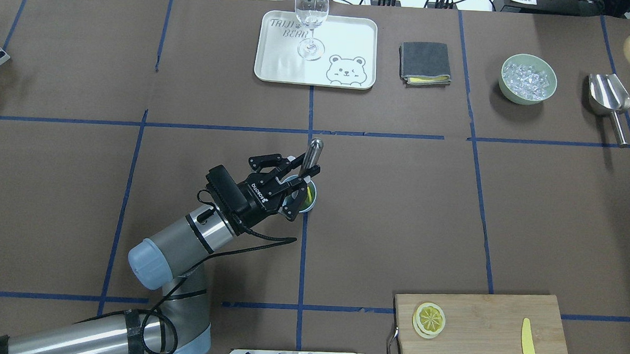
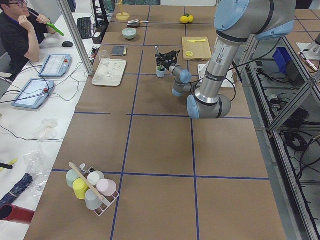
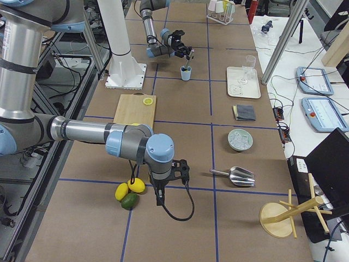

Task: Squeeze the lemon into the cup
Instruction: 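Press the muddler down into the cup onto the lemon slice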

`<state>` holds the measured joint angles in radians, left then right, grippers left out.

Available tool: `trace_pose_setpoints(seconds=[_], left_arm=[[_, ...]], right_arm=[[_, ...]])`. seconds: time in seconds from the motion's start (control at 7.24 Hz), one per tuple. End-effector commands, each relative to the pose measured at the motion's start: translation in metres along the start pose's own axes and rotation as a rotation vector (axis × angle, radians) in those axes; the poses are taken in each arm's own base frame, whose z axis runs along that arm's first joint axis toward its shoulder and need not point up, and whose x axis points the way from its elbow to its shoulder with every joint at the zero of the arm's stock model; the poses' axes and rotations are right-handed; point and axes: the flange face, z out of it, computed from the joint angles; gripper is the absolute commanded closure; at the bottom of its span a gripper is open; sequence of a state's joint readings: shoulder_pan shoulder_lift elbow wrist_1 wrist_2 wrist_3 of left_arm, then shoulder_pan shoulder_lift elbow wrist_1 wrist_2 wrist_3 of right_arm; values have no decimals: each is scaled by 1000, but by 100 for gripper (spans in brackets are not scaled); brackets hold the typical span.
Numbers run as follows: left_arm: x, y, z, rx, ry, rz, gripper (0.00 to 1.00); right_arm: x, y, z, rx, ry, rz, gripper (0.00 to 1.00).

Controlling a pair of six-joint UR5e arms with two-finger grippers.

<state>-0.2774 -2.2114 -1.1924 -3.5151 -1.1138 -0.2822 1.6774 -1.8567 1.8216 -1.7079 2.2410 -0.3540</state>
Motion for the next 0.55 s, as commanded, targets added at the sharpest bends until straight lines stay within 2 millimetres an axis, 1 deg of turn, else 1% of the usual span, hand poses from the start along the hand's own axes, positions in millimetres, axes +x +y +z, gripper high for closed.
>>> trace_pose_setpoints(seconds=[0.0,0.14,0.41], left_arm=[[8,-1,3,-7,0,-2,100],[12,-13,7,2,3,-6,100],[17,-50,10,63,14,9,100]], right_arm=[[3,1,0,2,-2,4,0],[3,1,0,2,-2,6,0],[3,0,-1,4,-1,6,0]])
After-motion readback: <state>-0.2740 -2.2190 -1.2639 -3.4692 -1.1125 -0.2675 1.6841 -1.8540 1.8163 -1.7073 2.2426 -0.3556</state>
